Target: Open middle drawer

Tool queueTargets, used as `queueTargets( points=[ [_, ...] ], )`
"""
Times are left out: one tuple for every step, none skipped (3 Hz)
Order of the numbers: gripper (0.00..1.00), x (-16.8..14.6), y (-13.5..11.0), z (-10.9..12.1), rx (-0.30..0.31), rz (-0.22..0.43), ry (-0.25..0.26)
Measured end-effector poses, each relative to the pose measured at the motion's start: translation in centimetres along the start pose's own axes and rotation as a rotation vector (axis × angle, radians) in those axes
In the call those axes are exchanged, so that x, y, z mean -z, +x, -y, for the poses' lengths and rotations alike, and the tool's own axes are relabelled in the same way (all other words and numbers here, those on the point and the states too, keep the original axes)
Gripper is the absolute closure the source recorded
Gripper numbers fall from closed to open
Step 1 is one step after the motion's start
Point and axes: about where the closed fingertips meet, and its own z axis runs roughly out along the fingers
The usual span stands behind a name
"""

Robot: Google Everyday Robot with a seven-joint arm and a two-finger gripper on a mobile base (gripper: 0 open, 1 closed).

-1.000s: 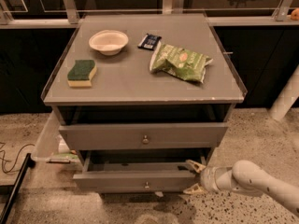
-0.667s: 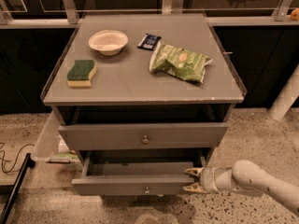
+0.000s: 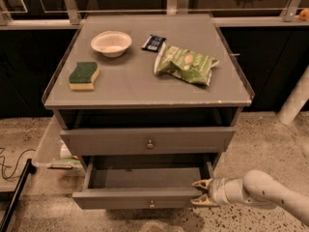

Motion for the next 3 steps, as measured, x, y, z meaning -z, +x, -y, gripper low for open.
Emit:
queueTargets(
  points=[
    [1.00, 0.1, 0.0, -0.1, 0.000, 0.000, 0.000],
    [1.00, 0.6, -0.1, -1.3, -0.009, -0.004, 0.002],
    [1.00, 1.0, -0.3, -2.5, -0.019, -0.009, 0.006]
  ],
)
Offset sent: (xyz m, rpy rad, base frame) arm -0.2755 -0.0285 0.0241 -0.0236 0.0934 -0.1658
